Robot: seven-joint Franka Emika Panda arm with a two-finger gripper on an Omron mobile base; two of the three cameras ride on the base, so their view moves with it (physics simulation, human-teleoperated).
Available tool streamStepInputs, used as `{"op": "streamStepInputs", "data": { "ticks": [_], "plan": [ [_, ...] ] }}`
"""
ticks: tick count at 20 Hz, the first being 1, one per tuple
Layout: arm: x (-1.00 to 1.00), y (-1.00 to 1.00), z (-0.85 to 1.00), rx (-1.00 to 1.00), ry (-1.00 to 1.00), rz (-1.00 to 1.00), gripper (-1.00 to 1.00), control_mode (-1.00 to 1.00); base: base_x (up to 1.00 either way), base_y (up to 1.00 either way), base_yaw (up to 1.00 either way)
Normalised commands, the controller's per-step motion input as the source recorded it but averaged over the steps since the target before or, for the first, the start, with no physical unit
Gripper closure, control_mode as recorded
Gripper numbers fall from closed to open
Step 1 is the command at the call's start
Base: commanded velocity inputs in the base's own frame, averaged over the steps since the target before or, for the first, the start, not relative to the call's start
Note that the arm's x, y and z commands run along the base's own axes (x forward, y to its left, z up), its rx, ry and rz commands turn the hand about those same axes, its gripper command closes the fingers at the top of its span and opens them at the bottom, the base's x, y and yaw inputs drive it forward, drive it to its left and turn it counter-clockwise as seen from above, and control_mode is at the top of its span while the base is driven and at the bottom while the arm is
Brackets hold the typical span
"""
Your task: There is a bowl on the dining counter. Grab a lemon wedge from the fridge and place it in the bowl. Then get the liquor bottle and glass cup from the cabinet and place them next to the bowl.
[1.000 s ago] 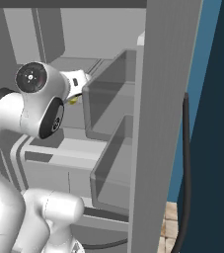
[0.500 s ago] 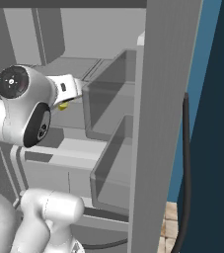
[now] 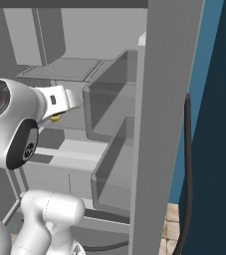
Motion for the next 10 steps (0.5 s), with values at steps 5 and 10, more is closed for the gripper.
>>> {"op": "streamStepInputs", "data": {
  "ticks": [5, 10],
  "plan": [
    [-0.41, 0.0, 0.0, 0.0, 0.0, 0.0, 1.0, -1.0, 0.0, 0.0, 0.0],
    [-0.08, 0.0, -0.01, 0.0, 0.0, 0.0, 1.0, 1.0, -0.5, 0.0, 0.0]
  ]
}}
